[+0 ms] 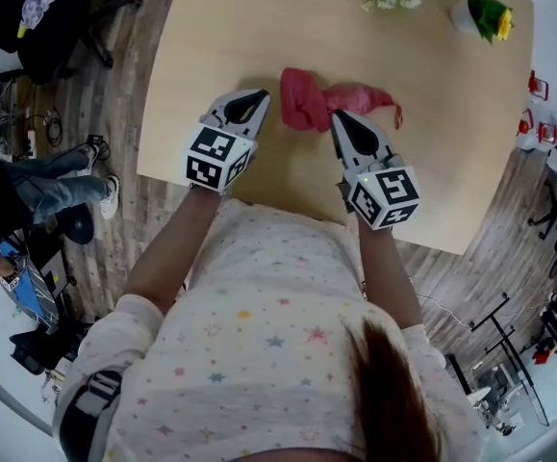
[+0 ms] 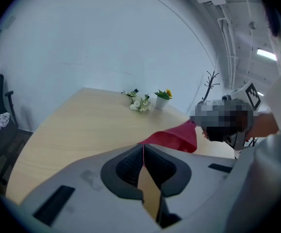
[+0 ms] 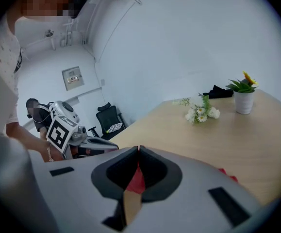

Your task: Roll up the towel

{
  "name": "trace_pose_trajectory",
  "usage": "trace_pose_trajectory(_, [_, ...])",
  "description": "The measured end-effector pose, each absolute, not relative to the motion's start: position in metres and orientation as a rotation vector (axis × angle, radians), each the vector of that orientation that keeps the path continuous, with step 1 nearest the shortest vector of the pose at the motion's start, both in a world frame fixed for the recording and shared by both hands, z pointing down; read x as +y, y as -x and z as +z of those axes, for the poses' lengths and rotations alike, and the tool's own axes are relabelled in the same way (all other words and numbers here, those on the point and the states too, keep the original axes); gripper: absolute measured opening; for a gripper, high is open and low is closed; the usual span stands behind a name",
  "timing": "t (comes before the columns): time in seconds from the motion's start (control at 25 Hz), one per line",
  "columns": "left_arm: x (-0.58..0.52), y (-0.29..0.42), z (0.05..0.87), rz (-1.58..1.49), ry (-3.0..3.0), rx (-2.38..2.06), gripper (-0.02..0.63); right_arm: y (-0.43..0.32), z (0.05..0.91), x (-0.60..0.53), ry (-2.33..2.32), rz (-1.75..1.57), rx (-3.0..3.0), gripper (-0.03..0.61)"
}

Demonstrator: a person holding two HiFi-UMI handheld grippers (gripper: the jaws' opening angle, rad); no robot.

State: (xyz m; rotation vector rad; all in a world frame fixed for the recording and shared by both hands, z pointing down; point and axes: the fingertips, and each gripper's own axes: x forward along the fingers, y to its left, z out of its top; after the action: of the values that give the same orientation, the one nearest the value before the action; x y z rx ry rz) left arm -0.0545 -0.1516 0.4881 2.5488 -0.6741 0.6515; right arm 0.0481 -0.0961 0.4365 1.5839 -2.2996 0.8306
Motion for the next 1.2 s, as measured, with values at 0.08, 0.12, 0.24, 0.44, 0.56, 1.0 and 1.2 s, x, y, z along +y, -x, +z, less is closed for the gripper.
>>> trace_pose_trajectory(0.08, [-0.145, 0.05, 0.493, 0.674, -2.547, -0.637, 0.017, -0.052, 0.425, -0.1, -1.592, 0.787, -2.3, 0.009])
trace_pose_trajectory(0.12, [-0.142, 0.048, 0.493, 0.678, -2.558, -0.623, 0.017, -0.054, 0.419, -0.101, -1.594, 0.767, -2.302, 0.009])
trace_pose_trajectory(0.24, [-0.138, 0.037, 0.488, 0.675, -2.607, -0.572, 0.018, -0.058, 0.4, -0.107, -1.589, 0.715, -2.32, 0.009])
trace_pose_trajectory(0.44, [-0.137, 0.02, 0.476, 0.635, -2.664, -0.486, 0.091, -0.065, 0.363, -0.116, -1.607, 0.627, -2.351, 0.009])
trace_pose_trajectory(0.56, [-0.133, 0.014, 0.465, 0.578, -2.675, -0.428, 0.149, -0.07, 0.341, -0.124, -1.642, 0.567, -2.377, 0.009])
trace_pose_trajectory(1.0, [-0.108, -0.022, 0.421, 0.394, -2.704, -0.17, 0.206, -0.08, 0.287, -0.142, -1.705, 0.382, -2.417, 0.009])
trace_pose_trajectory(1.2, [-0.118, -0.027, 0.403, 0.311, -2.713, -0.21, 0.207, -0.076, 0.283, -0.145, -1.704, 0.381, -2.434, 0.009])
